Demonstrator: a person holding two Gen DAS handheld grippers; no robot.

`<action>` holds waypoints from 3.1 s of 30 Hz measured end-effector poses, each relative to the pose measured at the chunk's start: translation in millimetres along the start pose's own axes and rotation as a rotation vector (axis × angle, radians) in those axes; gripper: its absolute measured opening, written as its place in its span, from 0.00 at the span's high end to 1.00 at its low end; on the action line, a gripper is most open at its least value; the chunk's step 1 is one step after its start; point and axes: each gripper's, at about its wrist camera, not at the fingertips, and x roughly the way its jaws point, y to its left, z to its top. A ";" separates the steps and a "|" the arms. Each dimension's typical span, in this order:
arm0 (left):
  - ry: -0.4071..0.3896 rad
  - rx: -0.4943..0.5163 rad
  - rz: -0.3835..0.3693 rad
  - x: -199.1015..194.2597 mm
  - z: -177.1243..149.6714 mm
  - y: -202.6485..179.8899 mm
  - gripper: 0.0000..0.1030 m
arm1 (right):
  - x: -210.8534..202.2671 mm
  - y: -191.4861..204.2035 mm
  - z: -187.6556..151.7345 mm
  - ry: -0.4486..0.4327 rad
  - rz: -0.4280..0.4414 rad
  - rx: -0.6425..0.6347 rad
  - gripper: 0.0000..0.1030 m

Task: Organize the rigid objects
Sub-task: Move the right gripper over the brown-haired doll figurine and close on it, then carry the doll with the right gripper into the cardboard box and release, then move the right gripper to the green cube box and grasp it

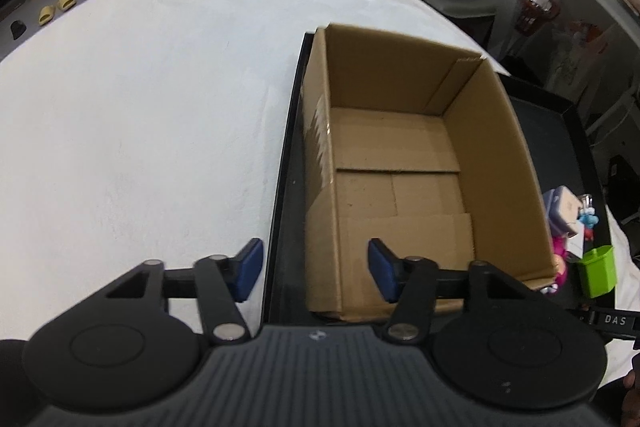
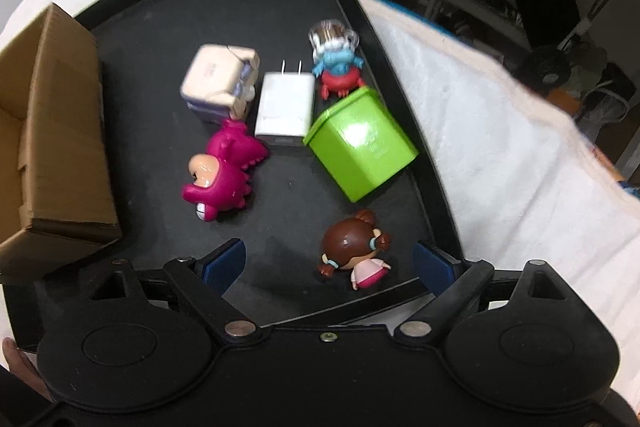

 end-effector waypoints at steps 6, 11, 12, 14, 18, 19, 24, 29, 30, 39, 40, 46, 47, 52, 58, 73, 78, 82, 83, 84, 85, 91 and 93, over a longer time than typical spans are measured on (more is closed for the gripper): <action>0.016 -0.012 -0.006 5.1 -7.0 4.2 0.85 | 22.2 -6.0 3.6 0.077 0.042 0.050 0.53; -0.007 -0.005 -0.001 -0.5 -11.6 5.7 0.89 | 16.5 -3.2 0.1 0.055 0.059 0.033 0.60; -0.008 -0.005 -0.002 -1.3 -12.7 5.6 0.89 | 13.9 -3.5 -0.9 0.047 0.061 0.035 0.60; -0.013 -0.007 -0.005 -2.3 -13.8 6.7 0.89 | 7.1 -2.9 -3.3 0.025 0.061 0.032 0.60; -0.011 -0.008 -0.018 -1.9 -14.4 9.4 0.89 | -6.5 2.0 -8.5 -0.012 0.059 0.023 0.60; -0.010 -0.007 -0.021 -2.3 -13.2 10.4 0.89 | -9.5 2.0 -7.3 -0.021 0.058 0.023 0.60; -0.010 -0.009 -0.038 -1.8 -10.1 13.9 0.88 | -26.4 9.9 -9.9 -0.073 0.054 -0.004 0.60; 0.005 -0.020 -0.073 -0.9 -9.4 20.1 0.87 | -43.7 18.0 -6.9 -0.117 0.044 -0.027 0.60; 0.009 -0.024 -0.077 -0.3 -9.0 20.8 0.87 | -46.9 18.9 -5.1 -0.127 0.043 -0.031 0.60; 0.016 -0.028 -0.112 1.4 -6.2 25.1 0.86 | -81.1 43.8 -2.5 -0.211 0.043 -0.073 0.60; 0.016 -0.029 -0.116 1.7 -6.3 26.0 0.86 | -83.6 47.2 -2.4 -0.218 0.038 -0.081 0.60; 0.009 -0.022 -0.131 1.3 -7.3 27.3 0.85 | -96.9 68.8 -3.5 -0.250 0.043 -0.125 0.60; 0.009 -0.023 -0.136 1.4 -7.4 28.0 0.85 | -99.2 72.8 -3.8 -0.253 0.046 -0.134 0.60; 0.012 -0.034 -0.159 2.4 -8.2 34.0 0.85 | -110.6 94.7 -3.4 -0.285 0.058 -0.180 0.60; 0.007 -0.044 -0.176 2.5 -8.4 37.3 0.85 | -121.8 121.7 -3.3 -0.322 0.084 -0.237 0.60; 0.016 -0.064 -0.213 7.8 -7.4 45.6 0.85 | -126.9 192.6 0.6 -0.346 0.163 -0.374 0.60; 0.015 -0.066 -0.221 9.4 -7.7 47.3 0.85 | -118.8 213.8 5.0 -0.335 0.166 -0.413 0.60; 0.014 -0.068 -0.224 9.2 -8.4 48.9 0.85 | -118.8 230.7 8.3 -0.345 0.187 -0.447 0.59; 0.014 -0.069 -0.225 9.2 -8.6 49.2 0.85 | -120.1 234.9 9.1 -0.361 0.193 -0.457 0.57; 0.015 -0.066 -0.225 9.0 -9.1 49.2 0.85 | -121.5 237.0 9.5 -0.379 0.194 -0.463 0.52; 0.016 -0.064 -0.227 9.2 -9.2 48.7 0.85 | -122.2 239.2 9.1 -0.392 0.191 -0.472 0.48; 0.009 -0.062 -0.220 8.3 -8.6 47.1 0.85 | -110.9 234.9 7.5 -0.363 0.166 -0.480 0.40; 0.008 -0.058 -0.216 8.2 -7.9 46.4 0.85 | -108.7 228.0 6.3 -0.355 0.165 -0.464 0.36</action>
